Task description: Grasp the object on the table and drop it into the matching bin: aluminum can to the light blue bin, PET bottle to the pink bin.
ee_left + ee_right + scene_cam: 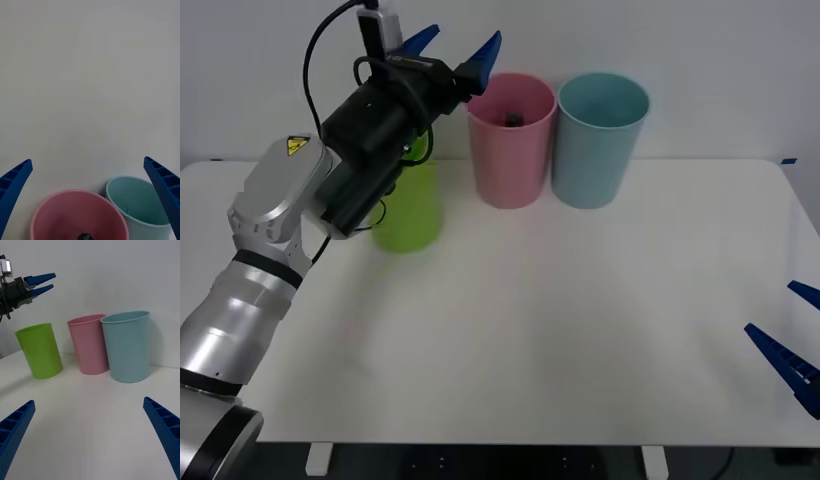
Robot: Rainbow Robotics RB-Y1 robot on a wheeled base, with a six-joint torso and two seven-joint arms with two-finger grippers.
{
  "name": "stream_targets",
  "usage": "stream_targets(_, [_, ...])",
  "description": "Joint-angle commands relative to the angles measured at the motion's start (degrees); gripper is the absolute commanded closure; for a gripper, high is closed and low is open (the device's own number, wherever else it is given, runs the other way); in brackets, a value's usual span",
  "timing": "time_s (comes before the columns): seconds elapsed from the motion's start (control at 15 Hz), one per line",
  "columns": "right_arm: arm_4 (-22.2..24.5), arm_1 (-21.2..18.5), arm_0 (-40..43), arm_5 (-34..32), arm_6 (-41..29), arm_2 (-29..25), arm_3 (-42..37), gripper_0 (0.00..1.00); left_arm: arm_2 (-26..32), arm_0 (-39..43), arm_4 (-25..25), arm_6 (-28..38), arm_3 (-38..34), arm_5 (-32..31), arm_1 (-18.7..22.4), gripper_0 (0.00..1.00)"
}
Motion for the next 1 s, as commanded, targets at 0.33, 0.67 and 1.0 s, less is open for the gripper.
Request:
stream_targets(0.33, [0.0,0.0,0.0,0.0,0.0,0.0,0.0,0.0,4.6,11.2,3.7,-1.5,-7.2,-9.5,6.6,0.0])
stream_targets(0.67, [0.0,0.0,0.0,0.0,0.0,0.0,0.0,0.0,12.6,20.1,4.2,-2.8,-9.9,-19.7,9.9,0.0])
stream_targets(1.0, [0.0,0.0,0.0,0.0,0.0,0.0,0.0,0.0,23.2,28.5,2.8,-3.6,-11.0,-30.8,12.2,0.0])
